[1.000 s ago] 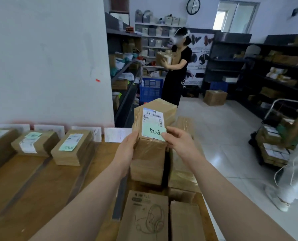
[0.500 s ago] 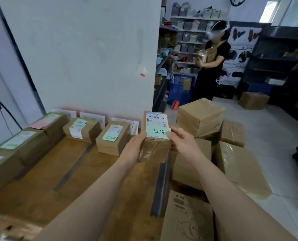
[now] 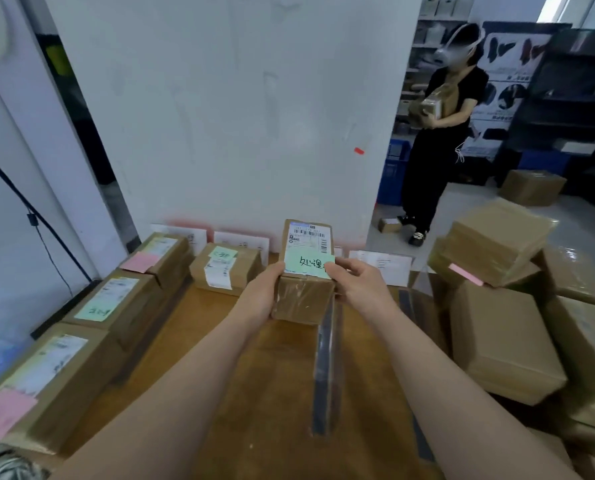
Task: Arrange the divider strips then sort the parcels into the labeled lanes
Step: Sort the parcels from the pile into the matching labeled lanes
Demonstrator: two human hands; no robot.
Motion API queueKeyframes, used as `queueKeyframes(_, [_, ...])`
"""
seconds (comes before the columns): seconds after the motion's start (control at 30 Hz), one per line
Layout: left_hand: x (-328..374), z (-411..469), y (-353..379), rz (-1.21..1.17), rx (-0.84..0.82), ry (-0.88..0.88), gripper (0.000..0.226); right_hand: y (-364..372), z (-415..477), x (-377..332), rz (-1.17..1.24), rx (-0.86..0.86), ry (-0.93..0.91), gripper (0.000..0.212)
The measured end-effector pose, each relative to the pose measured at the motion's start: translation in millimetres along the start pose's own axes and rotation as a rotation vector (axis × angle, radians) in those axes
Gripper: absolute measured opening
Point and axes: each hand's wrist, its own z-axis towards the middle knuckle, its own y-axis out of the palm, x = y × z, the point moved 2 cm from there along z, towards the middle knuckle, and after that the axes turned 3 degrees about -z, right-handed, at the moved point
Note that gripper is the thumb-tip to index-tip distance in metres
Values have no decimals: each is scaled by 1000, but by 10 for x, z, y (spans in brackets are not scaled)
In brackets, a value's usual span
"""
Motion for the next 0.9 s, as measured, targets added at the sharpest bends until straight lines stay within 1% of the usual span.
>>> queueKeyframes(0.07, [13, 2, -249, 10, 26, -6, 40, 256, 36, -35, -9, -10, 8, 5])
queueKeyframes(0.2, [24, -1, -706, 84, 104, -15, 44, 747, 138, -60, -7, -47, 31, 27])
queueKeyframes(0.27, [3, -20, -956, 99, 182, -39, 40, 989, 186, -39, -6, -80, 49, 32])
queueKeyframes(0.33, [-37, -20, -1200, 108, 210, -61, 38, 1229, 232, 3, 8, -107, 72, 36])
queueKeyframes(0.4, [-79, -20, -1422, 118, 212, -85, 38, 1463, 258, 60, 12, -127, 100, 38])
queueKeyframes(0.5, [-151, 42, -1752, 155, 214, -94, 40, 1821, 313, 155, -9, -150, 140, 36])
queueKeyframes(0.6, [-263, 183, -2063, 185, 174, -92, 37, 2160, 413, 244, 2, -150, 189, 38])
queueKeyframes(0.7, [-420, 408, -2352, 170, 138, -129, 34, 2453, 540, 359, -11, -124, 257, 39])
queueKeyframes(0.9, [-757, 878, -2724, 191, 59, -230, 41, 2851, 762, 699, -53, -24, 387, 44])
